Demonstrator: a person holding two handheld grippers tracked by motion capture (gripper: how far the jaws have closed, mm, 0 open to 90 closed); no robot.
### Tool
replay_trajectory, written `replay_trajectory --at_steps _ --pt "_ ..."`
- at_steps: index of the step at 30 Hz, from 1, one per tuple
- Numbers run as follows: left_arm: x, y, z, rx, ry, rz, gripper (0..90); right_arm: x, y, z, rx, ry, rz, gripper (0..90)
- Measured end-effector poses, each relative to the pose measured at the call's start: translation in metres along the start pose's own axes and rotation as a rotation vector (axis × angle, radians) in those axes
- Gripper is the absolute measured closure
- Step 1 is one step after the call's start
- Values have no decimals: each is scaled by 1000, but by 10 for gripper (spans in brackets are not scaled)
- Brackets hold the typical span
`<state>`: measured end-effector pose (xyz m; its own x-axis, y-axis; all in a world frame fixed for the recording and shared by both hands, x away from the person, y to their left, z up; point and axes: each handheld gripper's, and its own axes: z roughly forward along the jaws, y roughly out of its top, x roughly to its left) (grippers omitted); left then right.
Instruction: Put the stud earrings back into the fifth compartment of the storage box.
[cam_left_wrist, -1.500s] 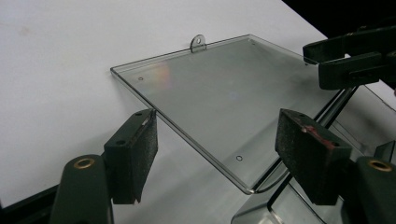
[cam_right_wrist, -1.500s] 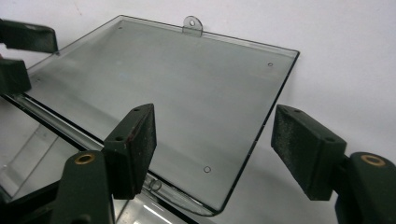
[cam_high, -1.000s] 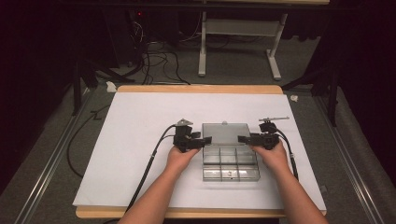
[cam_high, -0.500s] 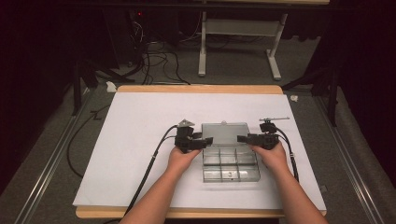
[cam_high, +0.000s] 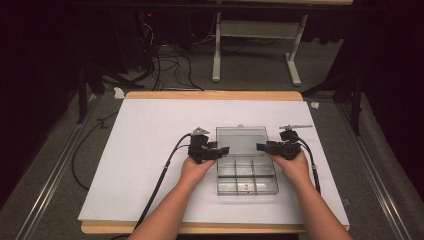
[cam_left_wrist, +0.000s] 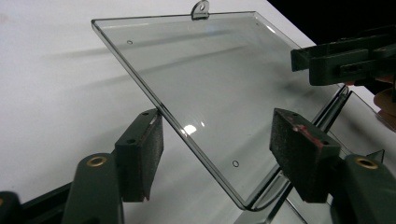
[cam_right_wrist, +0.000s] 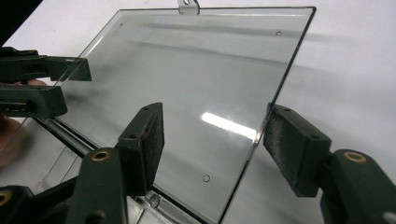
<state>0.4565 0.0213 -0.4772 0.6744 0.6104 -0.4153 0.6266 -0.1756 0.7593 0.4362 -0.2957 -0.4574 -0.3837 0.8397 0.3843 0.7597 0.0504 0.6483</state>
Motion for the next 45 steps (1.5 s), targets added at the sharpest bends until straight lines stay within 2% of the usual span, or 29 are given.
replay_trajectory --at_steps 7,15,20,27,30,38,45 --pt "-3 5 -5 -14 39 30 456 4 1 -5 -18 -25 -36 446" --pt "-7 10 -11 -37 63 46 569 8 2 -12 -49 -50 -71 505" --pt "-8 12 -13 -45 68 52 599 9 2 -13 -60 -53 -72 518" --pt "-14 18 -17 -80 87 80 688 12 5 -19 -92 -55 -84 547" --pt "-16 20 -19 -82 93 92 707 12 6 -21 -93 -50 -86 559" --pt "-22 27 -24 -98 117 138 778 18 13 -30 -123 -74 -108 587" --pt "-25 28 -26 -121 112 151 778 23 15 -33 -141 -75 -132 552"
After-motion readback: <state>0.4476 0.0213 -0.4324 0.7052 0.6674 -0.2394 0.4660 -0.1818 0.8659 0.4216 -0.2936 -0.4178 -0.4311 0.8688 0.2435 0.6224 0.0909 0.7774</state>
